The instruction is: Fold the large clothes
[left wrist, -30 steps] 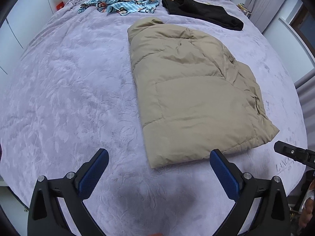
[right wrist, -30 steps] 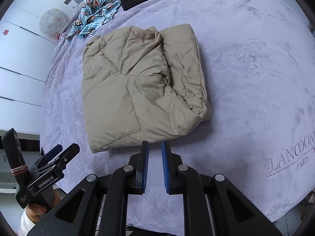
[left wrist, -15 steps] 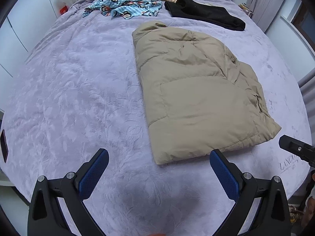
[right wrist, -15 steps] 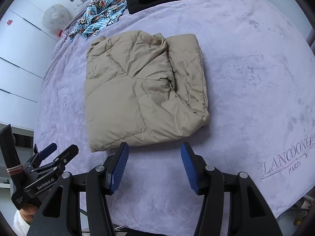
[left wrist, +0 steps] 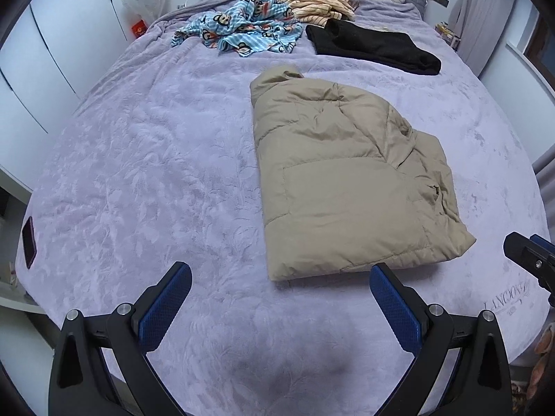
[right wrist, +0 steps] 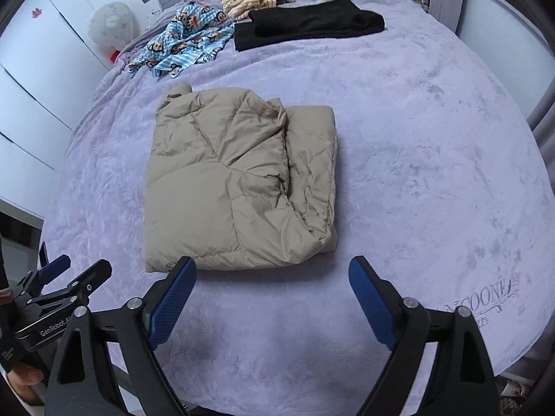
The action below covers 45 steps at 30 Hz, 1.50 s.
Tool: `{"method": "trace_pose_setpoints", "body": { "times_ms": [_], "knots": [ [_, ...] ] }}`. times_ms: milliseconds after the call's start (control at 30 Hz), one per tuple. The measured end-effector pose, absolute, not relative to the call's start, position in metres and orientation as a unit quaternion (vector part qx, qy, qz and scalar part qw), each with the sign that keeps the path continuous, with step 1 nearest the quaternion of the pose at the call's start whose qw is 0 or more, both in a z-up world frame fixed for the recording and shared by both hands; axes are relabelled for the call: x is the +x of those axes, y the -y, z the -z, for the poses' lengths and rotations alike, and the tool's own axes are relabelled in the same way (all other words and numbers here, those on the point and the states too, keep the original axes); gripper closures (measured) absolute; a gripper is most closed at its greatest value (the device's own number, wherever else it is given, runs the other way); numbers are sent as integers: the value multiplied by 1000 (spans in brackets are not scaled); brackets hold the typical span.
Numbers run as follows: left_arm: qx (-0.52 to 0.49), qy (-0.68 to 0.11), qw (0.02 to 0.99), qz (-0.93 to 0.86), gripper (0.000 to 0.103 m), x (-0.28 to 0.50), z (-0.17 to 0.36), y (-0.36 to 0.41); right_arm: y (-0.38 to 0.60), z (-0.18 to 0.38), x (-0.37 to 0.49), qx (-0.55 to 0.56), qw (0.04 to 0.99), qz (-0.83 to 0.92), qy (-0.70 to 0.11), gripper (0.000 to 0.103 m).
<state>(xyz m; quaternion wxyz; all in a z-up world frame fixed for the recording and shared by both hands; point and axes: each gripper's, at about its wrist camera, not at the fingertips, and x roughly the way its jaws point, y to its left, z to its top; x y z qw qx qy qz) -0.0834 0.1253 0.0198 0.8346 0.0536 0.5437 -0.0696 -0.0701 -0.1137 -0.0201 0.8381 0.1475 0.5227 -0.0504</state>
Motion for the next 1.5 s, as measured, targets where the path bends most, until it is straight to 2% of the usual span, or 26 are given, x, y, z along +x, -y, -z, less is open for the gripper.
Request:
{"method": "trace_pose_setpoints", "body": {
  "times_ms": [133,300,733,1500],
  "knots": [
    [47,-533,842,62,0,-92,-35,-122,117,-1,-76,134,860,52,-490,0],
    [44,-521,851,54,0,-100,-53,-119,120,-17,-80,134,853,45,-503,0],
    [29,-500,864,55,0,-109,-90,-112,126,-54,-92,115,871,48,-475,0],
    [25,-497,865,56,0,-111,-96,-107,135,-60,-94,118,873,51,-470,0]
  ]
}}
